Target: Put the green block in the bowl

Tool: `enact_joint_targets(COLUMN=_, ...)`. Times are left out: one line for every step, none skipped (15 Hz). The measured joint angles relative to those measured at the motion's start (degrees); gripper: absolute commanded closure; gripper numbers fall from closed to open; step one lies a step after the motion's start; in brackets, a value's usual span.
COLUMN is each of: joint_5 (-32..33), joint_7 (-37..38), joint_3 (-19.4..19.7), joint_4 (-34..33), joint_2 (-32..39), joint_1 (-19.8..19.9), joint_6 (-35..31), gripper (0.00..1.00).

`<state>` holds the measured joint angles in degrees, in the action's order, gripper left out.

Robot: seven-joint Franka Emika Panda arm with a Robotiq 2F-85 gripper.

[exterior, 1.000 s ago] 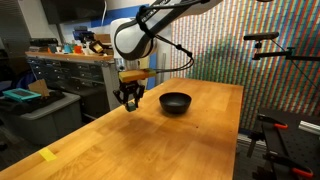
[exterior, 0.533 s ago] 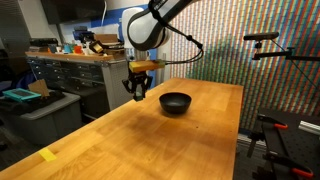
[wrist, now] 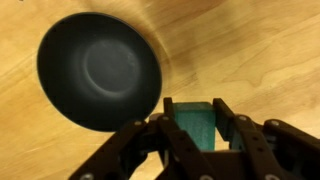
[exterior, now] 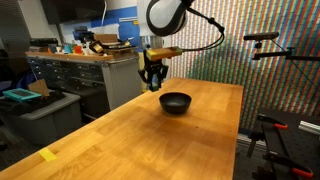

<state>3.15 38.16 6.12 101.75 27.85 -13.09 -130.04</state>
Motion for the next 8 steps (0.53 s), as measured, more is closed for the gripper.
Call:
enact_joint_targets(joint_5=0.6, joint_7=0.6, joint_3=0.2, joint_4=1.7, joint_2=-1.4, joint_1=0.0, joint_6=0.0, gripper=0.82)
enact_joint_targets(joint_5=0.9, joint_7=1.2, joint_3=0.5, joint_4=3.3, joint_2=-2.6, joint_1=0.1, joint_6=0.0, gripper=0.82)
enact_joint_targets(joint_5=1.2, joint_7=1.7, joint_3=0.6, joint_4=4.8, joint_2=-3.6, joint_1=0.4, joint_6=-0.1, gripper=0.82)
enact_joint_targets(joint_5=1.5, joint_7=2.1, joint_3=0.7, joint_4=6.1, joint_2=-4.6, joint_1=0.7, joint_6=-0.3, gripper=0.82)
enact_joint_targets(joint_5=1.8, joint_7=2.5, joint_3=0.8, joint_4=7.4, joint_2=-5.3, joint_1=1.1, joint_6=-0.8, gripper=0.82)
enact_joint_targets(joint_5=2.0, joint_7=2.8, joint_3=0.8, joint_4=8.5, joint_2=-6.0, joint_1=1.6, joint_6=-1.3, gripper=0.82)
enact_joint_targets(joint_5=2.0, joint_7=2.9, joint_3=0.8, joint_4=9.5, joint_2=-6.4, joint_1=2.2, joint_6=-1.9, gripper=0.82)
enact_joint_targets(joint_5=2.0, joint_7=2.9, joint_3=0.8, joint_4=10.3, joint_2=-6.8, joint_1=2.9, joint_6=-2.4, gripper=0.82)
